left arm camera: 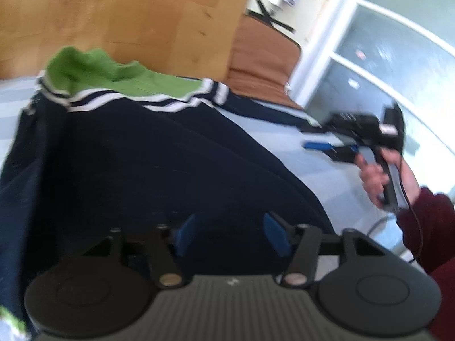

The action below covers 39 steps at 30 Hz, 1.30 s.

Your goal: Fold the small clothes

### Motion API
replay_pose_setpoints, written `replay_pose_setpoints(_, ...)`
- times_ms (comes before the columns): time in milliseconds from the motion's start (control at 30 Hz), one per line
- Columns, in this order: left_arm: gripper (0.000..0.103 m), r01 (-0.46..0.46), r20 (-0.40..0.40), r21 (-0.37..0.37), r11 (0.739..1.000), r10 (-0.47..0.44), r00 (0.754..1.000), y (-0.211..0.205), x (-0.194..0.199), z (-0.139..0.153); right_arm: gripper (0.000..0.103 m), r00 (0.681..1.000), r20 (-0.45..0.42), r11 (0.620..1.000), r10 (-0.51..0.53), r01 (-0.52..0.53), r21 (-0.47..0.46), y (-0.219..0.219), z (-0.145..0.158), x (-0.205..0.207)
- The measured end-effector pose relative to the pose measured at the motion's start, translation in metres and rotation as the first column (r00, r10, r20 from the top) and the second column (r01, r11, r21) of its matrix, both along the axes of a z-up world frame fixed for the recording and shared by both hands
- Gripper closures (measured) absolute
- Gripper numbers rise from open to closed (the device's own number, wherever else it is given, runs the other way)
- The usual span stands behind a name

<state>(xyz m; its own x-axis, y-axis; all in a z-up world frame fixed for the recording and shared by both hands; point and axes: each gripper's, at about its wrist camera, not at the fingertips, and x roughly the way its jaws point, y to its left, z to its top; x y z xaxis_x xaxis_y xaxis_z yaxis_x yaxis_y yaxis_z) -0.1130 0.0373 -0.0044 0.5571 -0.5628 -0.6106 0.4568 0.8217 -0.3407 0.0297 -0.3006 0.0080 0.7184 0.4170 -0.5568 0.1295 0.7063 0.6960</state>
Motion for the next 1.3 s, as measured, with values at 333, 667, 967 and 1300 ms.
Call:
replay_pose_setpoints(333, 0.030, -0.021, -0.039, 0.082, 0.996, 0.024, 0.999, -0.007, -0.002, -0.014, 0.057, 0.974, 0.056, 0.973, 0.219, -0.213, -0.091, 0.083, -0.004, 0.072)
replay_pose_setpoints(667, 0.030, -0.037, -0.042, 0.048, 0.998, 0.039, 0.998, 0.007, -0.001, -0.014, 0.095, 0.967, 0.066, 0.936, 0.247, -0.220, -0.273, 0.139, -0.013, 0.146)
replay_pose_setpoints(967, 0.030, -0.082, -0.030, 0.025, 0.996, 0.083, 0.996, 0.032, -0.013, -0.013, 0.075, 0.982, 0.076, 0.924, 0.174, -0.136, -0.357, 0.121, 0.003, 0.112)
replay_pose_setpoints(1300, 0.026, -0.356, -0.096, -0.059, 0.933, 0.350, 0.932, 0.113, -0.041, -0.008, 0.050, 0.966, 0.019, 0.954, 0.258, -0.251, -0.165, 0.065, 0.005, -0.026)
